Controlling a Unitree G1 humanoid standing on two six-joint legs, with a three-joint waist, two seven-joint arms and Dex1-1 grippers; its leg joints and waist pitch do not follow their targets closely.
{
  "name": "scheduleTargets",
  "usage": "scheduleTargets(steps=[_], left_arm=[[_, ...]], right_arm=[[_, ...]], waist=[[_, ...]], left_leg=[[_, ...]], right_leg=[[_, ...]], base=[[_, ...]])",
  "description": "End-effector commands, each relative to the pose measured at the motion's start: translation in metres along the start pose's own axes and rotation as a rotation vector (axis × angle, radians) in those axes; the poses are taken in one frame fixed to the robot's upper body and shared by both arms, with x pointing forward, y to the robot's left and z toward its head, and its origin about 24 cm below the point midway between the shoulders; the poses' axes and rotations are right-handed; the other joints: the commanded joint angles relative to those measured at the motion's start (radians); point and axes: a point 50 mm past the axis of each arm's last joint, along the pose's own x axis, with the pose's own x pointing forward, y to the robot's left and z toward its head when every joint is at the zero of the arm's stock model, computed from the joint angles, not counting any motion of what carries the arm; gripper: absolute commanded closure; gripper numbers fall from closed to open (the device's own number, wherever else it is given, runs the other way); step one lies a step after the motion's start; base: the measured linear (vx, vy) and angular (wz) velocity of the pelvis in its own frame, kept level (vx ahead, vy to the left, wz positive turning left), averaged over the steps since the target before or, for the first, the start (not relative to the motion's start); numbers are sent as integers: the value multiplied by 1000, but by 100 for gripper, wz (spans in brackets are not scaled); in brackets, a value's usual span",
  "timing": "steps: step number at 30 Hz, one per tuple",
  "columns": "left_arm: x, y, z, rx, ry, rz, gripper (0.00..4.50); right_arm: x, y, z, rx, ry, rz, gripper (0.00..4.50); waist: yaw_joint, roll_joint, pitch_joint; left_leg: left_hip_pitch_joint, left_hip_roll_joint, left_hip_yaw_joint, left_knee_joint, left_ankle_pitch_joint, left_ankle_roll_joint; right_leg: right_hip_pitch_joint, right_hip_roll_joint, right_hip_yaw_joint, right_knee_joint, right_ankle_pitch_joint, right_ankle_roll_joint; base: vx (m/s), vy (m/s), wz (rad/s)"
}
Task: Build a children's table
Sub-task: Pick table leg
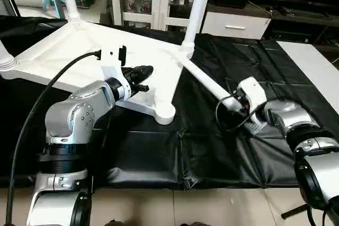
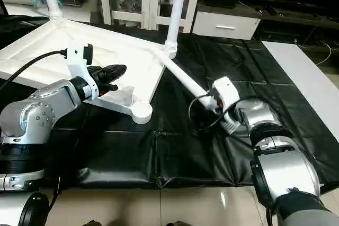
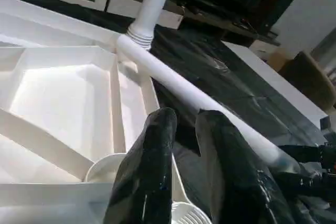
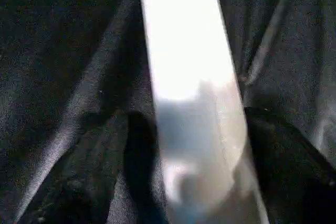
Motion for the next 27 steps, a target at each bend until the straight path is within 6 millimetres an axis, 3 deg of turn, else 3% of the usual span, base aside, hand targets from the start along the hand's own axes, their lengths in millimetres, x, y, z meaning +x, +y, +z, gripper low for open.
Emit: scheduleTargets(steps=[1,10,14,15,17,20,23,26,27], left_arm=[[1,-8,5,19,-12,-36,351],[-1,-8,7,47,6,-52,351],[-16,-35,-1,203,99,-343,351],[-26,-43,-10,313,179,-454,351],[-32,-44,-21,437,274,-488,351],[-37,-42,-35,576,380,-502,351],[-37,-43,-38,600,390,-509,351],[-33,-42,-33,590,342,-477,351],[-31,-41,-30,590,313,-457,351]], right_arm=[[-4,-6,-4,45,11,-13,132],[-7,-10,-13,79,90,-20,200],[-9,-11,-18,88,144,-21,233],[-9,-10,-18,88,158,-17,246],[-9,-10,-18,92,159,-12,253],[-10,-11,-17,98,152,-14,262],[-10,-11,-14,110,134,-24,264],[-11,-14,-8,126,93,-46,264],[-12,-15,-5,134,71,-55,264]], waist=[[1,9,-73],[0,9,-72],[2,8,-71],[2,11,-71],[0,10,-68],[-3,12,-64],[-4,12,-63],[-3,8,-64],[-4,1,-64]], left_leg=[[-2,-9,23,-68,-186,18],[-1,-9,21,-70,-206,9],[0,-5,21,-71,-204,-2],[0,-4,19,-74,-207,-5],[2,-3,20,-75,-220,-9],[3,-3,20,-76,-249,-19],[5,-4,21,-75,-259,-34],[1,-6,21,-74,-249,-41],[-1,-6,22,-74,-244,-40]], right_leg=[[67,-37,24,-57,-250,-220],[64,-37,23,-62,-298,-202],[63,-40,24,-55,-281,-217],[62,-42,23,-54,-281,-220],[59,-40,23,-53,-283,-222],[59,-41,25,-58,-328,-207],[57,-42,27,-63,-360,-191],[60,-41,27,-61,-355,-189],[62,-41,27,-61,-355,-187]], base=[[0,0,0],[0,0,0],[0,0,0],[0,0,0],[0,0,0],[0,0,0],[0,0,0],[0,0,0],[0,0,0]])
